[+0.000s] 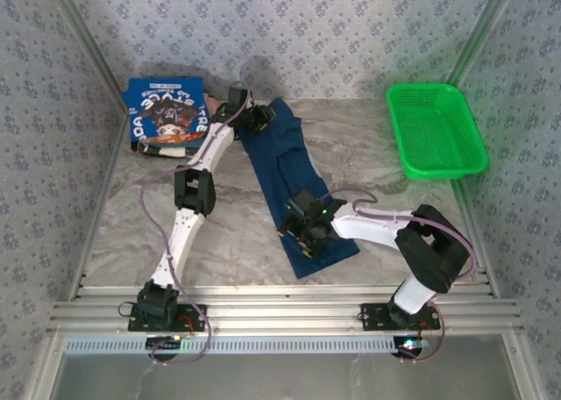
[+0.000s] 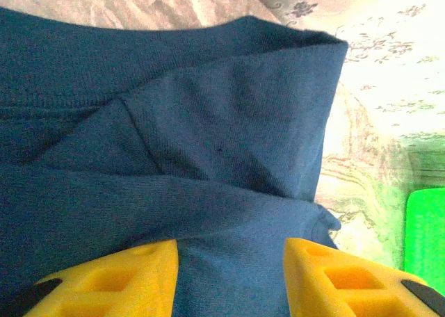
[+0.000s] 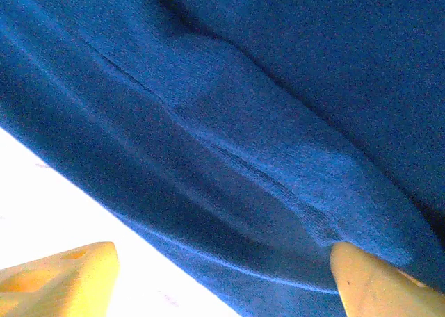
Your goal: Fold and stack the t-shirts
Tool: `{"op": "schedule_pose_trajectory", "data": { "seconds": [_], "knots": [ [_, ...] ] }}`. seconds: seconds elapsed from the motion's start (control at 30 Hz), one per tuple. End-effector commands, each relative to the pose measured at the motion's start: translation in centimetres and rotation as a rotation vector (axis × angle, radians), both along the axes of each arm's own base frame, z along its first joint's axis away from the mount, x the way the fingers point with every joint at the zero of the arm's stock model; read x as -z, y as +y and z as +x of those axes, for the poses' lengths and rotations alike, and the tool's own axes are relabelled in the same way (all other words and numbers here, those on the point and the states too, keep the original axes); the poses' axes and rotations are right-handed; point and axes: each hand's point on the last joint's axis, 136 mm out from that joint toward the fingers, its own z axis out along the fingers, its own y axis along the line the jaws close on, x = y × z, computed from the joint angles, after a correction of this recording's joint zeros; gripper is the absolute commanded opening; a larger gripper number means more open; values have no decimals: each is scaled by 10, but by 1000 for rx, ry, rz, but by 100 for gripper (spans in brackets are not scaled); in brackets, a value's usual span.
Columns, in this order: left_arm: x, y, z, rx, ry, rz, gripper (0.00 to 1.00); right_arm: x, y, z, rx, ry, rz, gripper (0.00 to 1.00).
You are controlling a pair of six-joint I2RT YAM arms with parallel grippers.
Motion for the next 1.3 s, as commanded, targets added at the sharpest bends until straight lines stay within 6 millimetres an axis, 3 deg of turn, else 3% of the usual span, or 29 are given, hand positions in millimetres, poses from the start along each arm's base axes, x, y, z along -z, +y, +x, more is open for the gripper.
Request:
{"op": "schedule_pose_trajectory", "data": {
  "seconds": [0.0,0.17,0.3,0.43,0.53,0.63,0.73,0.8,0.9,1.07,1.13,1.27],
  "knots": [
    [47,8,-1,-9,55,15,44,9,18,-18,151,87,58,83],
    [26,-15,-4,54,8,-34,50,-12,37,-27,194,61,140,83],
    [-27,-28,-7,108,-50,-105,61,-47,34,-29,90,30,168,84],
    [-119,-26,-19,143,-146,-112,69,-91,-7,-30,-88,-54,102,84],
    [-185,-20,-41,169,-196,-102,71,-103,-55,-33,-223,-98,-1,85],
    [-223,-13,-81,211,-173,-29,74,-99,-94,-31,-356,-113,-78,84],
    [-246,-16,-138,290,-128,77,74,-90,-109,-23,-518,-159,-134,84],
    [-244,-20,-176,333,-79,152,74,-77,-118,-20,-601,-148,-185,84],
    [-222,-28,-233,339,4,123,74,-59,-121,-21,-640,-120,-147,81],
    [-149,7,-332,210,198,76,72,-51,-123,-15,-628,-142,-68,78],
    [-122,7,-376,206,277,74,71,-50,-125,-11,-628,-155,-51,77],
    [-76,-2,-441,189,378,72,65,-45,-128,-7,-609,-157,-20,75]
  ]
}}
